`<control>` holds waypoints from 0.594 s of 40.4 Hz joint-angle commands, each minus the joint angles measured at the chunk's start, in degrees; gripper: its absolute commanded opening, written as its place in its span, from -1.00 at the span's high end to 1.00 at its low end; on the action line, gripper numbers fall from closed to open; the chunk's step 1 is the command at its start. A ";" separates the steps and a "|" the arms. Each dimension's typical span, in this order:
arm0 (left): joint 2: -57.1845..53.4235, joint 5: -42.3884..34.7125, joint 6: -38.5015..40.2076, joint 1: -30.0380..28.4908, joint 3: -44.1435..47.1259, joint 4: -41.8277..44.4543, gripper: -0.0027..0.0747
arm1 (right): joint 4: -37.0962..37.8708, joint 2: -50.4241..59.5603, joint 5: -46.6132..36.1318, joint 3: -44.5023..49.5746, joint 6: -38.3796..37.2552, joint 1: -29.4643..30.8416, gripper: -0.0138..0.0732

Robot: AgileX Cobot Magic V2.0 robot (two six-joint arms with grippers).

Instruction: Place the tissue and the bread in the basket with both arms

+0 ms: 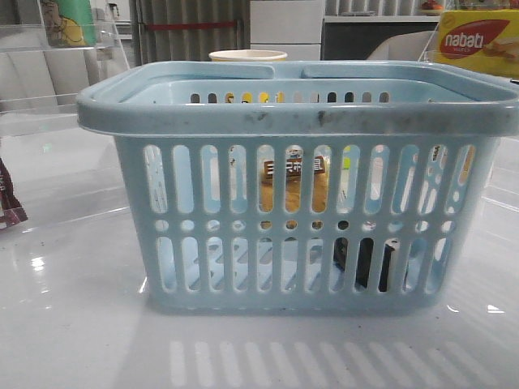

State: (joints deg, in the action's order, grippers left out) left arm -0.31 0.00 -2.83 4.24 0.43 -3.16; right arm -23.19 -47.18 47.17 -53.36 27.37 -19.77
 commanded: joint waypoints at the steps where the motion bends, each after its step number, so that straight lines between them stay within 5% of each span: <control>1: -1.06 -5.10 0.31 -0.01 0.28 -0.02 0.69 | -1.24 0.62 -3.37 -1.16 0.47 -0.08 0.55; 9: -1.06 -5.10 0.31 -0.01 0.28 -0.02 0.69 | -1.18 7.70 -10.30 5.76 0.47 6.94 0.55; 24: -1.06 -5.10 0.31 -0.01 0.28 -0.02 0.69 | -1.17 31.61 -34.39 33.28 0.47 20.04 0.55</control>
State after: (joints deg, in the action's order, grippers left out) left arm -0.31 0.00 -2.83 4.24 0.43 -3.16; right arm -23.19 -19.35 20.87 -22.86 27.37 -1.40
